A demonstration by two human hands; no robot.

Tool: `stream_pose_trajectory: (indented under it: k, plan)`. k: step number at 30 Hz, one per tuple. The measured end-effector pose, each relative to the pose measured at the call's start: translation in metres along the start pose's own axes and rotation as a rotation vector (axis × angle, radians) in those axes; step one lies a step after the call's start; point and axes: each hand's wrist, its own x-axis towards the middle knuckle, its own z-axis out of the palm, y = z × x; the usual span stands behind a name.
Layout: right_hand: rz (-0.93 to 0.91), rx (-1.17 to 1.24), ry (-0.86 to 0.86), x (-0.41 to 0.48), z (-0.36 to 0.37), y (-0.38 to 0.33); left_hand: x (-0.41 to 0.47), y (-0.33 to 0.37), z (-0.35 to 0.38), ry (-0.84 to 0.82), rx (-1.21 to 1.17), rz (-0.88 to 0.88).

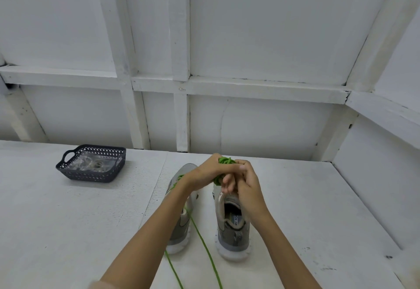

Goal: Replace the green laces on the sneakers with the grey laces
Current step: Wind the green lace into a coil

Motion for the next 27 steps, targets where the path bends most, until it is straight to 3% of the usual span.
stream_pose_trajectory:
  k: [9, 19, 23, 27]
  plan:
    - [-0.009, 0.056, -0.021, -0.002, -0.014, -0.006, 0.014, -0.012, 0.006, -0.012, -0.04, 0.021]
    - [-0.077, -0.085, 0.1, 0.007, -0.026, 0.013, 0.023, -0.021, 0.026, 0.169, -0.084, 0.091]
    - [0.032, -0.114, 0.094, 0.008, -0.05, 0.014, 0.034, -0.028, 0.045, 0.151, -0.103, 0.06]
    - [0.216, -0.248, 0.064, 0.001, -0.091, 0.032, 0.051, -0.035, 0.051, -0.008, 0.038, -0.064]
